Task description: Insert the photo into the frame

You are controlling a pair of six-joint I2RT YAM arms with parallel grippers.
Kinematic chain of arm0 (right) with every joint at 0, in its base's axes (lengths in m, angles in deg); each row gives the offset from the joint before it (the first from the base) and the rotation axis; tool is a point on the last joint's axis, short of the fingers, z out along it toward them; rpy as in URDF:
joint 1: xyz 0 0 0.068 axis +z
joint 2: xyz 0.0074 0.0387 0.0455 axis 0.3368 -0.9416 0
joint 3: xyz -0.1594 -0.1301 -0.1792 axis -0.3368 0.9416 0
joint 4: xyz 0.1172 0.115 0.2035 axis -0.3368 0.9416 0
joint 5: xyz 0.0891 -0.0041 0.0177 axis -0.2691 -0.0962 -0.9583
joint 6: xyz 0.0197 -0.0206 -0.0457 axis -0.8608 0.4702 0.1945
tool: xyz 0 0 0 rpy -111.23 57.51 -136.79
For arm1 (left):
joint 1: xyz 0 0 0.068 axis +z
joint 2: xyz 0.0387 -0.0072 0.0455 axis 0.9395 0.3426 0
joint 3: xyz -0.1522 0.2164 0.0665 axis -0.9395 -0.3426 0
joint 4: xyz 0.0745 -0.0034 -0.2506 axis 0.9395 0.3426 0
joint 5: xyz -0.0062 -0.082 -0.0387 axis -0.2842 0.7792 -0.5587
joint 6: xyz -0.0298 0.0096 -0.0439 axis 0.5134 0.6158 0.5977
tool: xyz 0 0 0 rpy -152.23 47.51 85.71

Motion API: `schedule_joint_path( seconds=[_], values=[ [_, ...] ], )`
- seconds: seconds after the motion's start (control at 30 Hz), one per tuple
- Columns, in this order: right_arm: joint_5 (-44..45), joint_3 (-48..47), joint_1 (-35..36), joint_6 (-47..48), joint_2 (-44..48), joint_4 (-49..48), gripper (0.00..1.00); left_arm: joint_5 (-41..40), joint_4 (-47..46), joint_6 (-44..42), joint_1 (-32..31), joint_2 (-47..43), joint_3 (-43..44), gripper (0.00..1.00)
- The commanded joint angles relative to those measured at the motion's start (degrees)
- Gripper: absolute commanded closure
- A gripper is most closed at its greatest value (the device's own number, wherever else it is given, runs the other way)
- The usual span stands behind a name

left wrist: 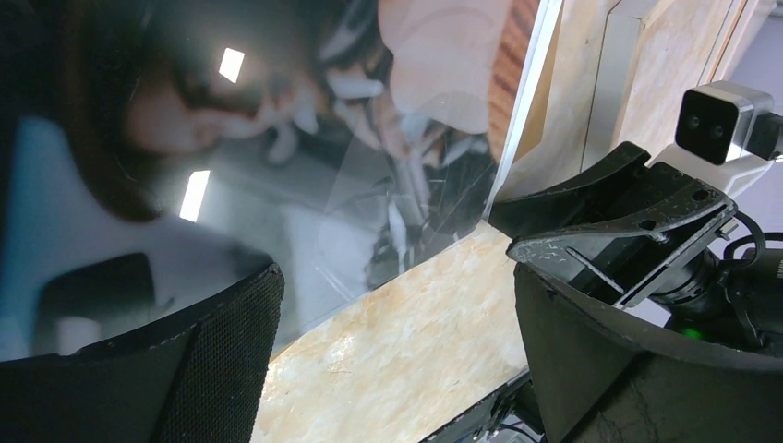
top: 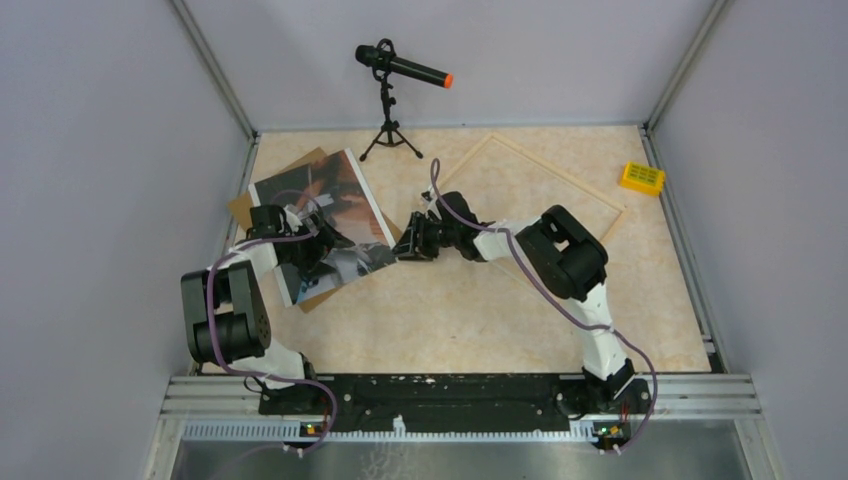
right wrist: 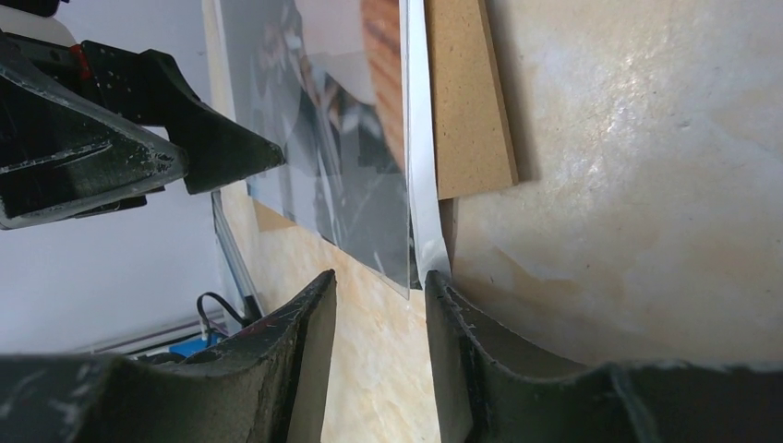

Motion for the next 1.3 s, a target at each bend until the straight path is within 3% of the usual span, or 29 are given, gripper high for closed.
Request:
schedule_joint_path(
  seconds=[0.0,0.47,0.8,0.93,1.17,1.23,1.27],
  values=[
    [-0.6,-2.5,1.2,-1.2,-1.1,-3.6,0.60,0.2,-0.7,-0.6,0.2,1.3,-1.3,0.02],
    [-2.0,-0.8,1.9,-9.2,-1.1,-13.9,0.66,1.6,-1.4,-0.4,0.2,1.6,-1.9,0.03],
    [3.6,-1.7,2.7,-15.7,-4.3,-18.8,0.65,3.5,-2.0,-0.7,0.2,1.2,-1.8,0.03],
    [6.4,-2.5,4.4,-16.2,-4.5,-19.1,0.70,4.6,-2.5,-0.6,0.2,1.0,-2.0,0.04],
    [12.3,1.9,6.0,-14.8,-1.2,-20.0,0.91,10.8,-5.2,-0.7,0.3,-1.0,-2.3,0.09],
    [11.9,3.5,5.6,-13.4,0.5,-19.6,1.00,12.2,-7.4,-0.4,0.2,-3.3,-3.0,0.08],
    [11.3,4.3,5.2,-12.5,1.3,-19.4,1.00,12.2,-7.9,-0.8,0.2,-5.0,-2.9,0.02]
  ],
)
